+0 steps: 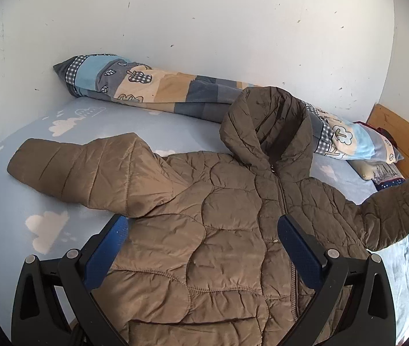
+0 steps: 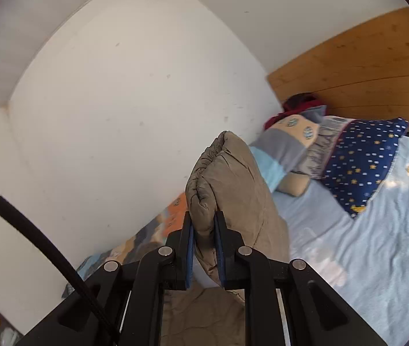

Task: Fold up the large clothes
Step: 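Lift the sleeve and fold it across the jacket body, then open right gripper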

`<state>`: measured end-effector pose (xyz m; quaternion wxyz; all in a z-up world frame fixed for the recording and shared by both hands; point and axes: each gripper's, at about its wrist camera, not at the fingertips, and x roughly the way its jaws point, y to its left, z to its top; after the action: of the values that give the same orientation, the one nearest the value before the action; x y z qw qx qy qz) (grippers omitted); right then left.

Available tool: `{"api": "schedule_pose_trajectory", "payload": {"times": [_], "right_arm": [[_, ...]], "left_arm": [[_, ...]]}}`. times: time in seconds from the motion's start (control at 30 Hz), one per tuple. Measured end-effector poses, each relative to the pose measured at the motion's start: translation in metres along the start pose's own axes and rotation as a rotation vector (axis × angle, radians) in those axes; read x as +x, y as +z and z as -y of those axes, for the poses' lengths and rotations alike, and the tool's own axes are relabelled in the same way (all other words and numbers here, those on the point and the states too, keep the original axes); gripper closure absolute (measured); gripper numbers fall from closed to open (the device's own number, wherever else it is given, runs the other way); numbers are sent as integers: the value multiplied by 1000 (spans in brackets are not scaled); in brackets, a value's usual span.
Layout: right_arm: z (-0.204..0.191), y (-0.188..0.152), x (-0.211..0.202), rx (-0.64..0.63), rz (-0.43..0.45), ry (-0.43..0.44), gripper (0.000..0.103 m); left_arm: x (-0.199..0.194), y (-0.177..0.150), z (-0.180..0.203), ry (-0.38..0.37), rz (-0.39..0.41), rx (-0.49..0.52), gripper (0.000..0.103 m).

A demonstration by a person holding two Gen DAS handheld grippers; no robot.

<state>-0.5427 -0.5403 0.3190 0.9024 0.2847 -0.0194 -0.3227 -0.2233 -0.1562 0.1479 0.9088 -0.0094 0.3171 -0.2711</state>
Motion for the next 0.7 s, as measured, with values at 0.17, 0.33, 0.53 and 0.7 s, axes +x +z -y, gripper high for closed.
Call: {"api": "schedule_pose_trajectory", "payload": {"times": [0.17,0.33,0.53,0.7], "right_arm": [[-99,-55,34,-147,-102,138,89],[-169,-150,86,-302,-282,200,89],[-204,-279,144,-427,-516,238,89],[-191,-369,182,-493,-686,216,89]], "left_arm": [[-5,4,-15,22,4,-22,0],[-3,6,-30,45,-14,-52,0],[-4,8,-37,72,-12,-72,0],[1,8,-45,78,-35,-87,0]]}}
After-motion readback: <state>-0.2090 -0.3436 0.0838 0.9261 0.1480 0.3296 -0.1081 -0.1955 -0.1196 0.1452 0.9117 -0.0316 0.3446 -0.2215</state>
